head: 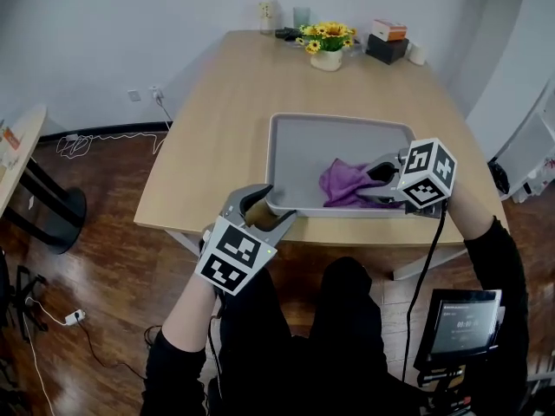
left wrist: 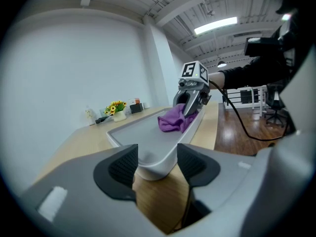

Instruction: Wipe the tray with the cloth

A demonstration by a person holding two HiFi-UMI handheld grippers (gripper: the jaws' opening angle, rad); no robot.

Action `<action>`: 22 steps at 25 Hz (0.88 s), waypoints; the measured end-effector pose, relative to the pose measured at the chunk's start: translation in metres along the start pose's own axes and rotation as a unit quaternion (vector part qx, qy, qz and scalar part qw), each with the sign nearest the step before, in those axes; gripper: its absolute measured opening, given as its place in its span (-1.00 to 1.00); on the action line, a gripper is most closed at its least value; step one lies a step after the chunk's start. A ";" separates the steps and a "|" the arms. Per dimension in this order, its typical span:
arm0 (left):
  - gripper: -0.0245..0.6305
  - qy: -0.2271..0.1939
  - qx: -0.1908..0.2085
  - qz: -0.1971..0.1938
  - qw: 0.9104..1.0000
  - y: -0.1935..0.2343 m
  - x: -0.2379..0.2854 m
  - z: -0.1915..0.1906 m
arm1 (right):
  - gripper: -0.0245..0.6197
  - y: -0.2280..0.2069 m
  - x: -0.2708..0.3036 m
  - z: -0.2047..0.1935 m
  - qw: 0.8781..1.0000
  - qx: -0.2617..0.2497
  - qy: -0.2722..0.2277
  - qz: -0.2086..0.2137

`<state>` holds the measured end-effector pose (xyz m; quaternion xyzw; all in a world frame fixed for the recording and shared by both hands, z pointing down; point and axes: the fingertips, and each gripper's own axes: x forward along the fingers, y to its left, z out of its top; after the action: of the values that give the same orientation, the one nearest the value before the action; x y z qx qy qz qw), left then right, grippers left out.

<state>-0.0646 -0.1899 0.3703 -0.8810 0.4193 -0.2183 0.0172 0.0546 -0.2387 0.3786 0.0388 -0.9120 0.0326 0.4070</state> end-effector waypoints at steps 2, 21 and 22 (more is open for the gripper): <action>-0.21 0.000 0.000 0.000 1.000 -0.002 0.001 0.001 | -0.68 -0.025 0.001 0.004 1.000 0.010 -0.007 -0.008; -0.21 0.000 0.006 0.003 1.000 0.002 0.003 -0.005 | -0.68 -0.110 0.022 0.031 0.991 0.027 -0.017 -0.127; -0.21 0.000 0.005 0.003 1.000 0.002 0.004 -0.004 | -0.68 -0.096 0.023 0.031 0.993 0.024 -0.018 -0.113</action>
<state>-0.0656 -0.1939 0.3753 -0.8798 0.4208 -0.2199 0.0226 0.0261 -0.3384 0.3776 0.1518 -0.9080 0.0071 0.3905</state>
